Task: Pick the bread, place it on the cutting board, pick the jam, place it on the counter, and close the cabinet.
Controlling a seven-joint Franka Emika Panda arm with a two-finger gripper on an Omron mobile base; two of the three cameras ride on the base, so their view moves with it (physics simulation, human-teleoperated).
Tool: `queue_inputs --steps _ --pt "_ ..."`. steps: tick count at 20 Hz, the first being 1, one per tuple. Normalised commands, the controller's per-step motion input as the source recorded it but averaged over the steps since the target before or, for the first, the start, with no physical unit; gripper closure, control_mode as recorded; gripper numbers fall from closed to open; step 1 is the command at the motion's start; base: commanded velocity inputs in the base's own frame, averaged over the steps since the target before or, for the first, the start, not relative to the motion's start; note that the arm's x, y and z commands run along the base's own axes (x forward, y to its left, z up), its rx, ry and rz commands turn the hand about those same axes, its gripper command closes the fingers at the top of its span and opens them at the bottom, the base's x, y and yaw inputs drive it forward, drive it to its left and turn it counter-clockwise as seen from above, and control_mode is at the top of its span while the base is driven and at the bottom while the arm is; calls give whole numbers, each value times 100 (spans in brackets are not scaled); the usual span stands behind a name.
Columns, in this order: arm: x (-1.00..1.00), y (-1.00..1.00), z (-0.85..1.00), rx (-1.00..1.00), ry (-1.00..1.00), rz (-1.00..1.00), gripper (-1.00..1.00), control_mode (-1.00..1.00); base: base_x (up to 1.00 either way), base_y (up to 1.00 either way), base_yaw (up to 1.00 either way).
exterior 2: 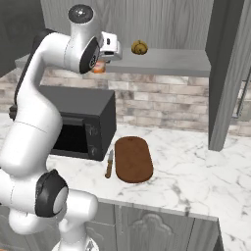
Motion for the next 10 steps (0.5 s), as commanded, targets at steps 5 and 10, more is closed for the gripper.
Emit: queue_inputs --steps 5,10 --pt "-52 -46 -10 0 0 6 100 -100 0 0 0" --pt "-42 -48 -18 0 0 7 100 -100 0 0 0"
